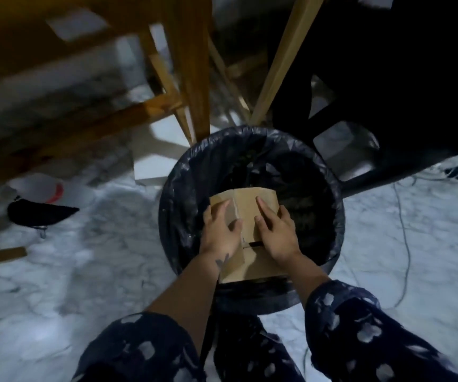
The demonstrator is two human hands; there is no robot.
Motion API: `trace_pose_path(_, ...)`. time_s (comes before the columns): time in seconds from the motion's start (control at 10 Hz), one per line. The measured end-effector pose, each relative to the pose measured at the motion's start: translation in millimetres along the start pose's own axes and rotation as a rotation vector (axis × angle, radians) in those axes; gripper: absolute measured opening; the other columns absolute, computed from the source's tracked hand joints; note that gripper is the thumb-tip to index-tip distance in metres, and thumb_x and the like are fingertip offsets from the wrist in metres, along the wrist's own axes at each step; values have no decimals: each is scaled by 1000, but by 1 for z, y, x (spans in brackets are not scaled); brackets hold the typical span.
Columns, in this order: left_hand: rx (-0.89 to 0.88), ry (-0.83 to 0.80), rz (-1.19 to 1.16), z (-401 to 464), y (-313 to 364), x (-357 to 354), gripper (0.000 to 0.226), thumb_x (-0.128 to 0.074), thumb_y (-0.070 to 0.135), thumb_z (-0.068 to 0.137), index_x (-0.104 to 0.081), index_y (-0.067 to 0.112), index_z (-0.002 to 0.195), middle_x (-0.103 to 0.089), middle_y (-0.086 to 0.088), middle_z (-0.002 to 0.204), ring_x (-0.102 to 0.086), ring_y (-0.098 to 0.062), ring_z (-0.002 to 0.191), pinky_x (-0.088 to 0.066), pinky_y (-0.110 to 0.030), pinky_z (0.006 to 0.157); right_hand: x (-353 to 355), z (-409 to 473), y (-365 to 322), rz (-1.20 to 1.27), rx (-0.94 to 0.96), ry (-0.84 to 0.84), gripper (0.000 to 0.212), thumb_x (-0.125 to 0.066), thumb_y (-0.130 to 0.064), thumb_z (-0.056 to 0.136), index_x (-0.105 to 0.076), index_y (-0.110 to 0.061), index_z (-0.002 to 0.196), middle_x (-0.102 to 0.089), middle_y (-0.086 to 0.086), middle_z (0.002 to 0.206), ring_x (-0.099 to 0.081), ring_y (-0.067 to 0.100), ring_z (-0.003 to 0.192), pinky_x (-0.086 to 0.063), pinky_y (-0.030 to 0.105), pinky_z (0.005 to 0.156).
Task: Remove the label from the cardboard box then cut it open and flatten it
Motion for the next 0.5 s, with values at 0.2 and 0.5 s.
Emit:
trace_pose_path(0.2, 106, -123, 72, 91, -42, -50, 58, -46, 37, 98, -19, 40, 148, 2, -2, 161, -21, -30, 144, -33, -40, 107, -60, 83, 51, 9, -103, -52, 44, -34, -49, 97, -25, -54, 140, -9, 12, 159, -14, 37, 143, -16, 43, 116)
trace_pose_path(0.5, 136, -91, 214, 112, -49, -66, 51, -43, 29, 98, -29, 23, 147, -53, -15, 134, -55, -35, 115, -48, -41, 94, -81, 102, 65, -18, -137, -103, 51, -43, -29, 95, -30, -40, 144, -14, 8, 159, -7, 29, 147, -17, 37, 116)
Point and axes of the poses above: each hand's wrist, its own z-axis towards the middle knuckle, its own x-axis out of the back of the hand, y = z × x, the point moved 4 cm from there along z, towards the middle knuckle
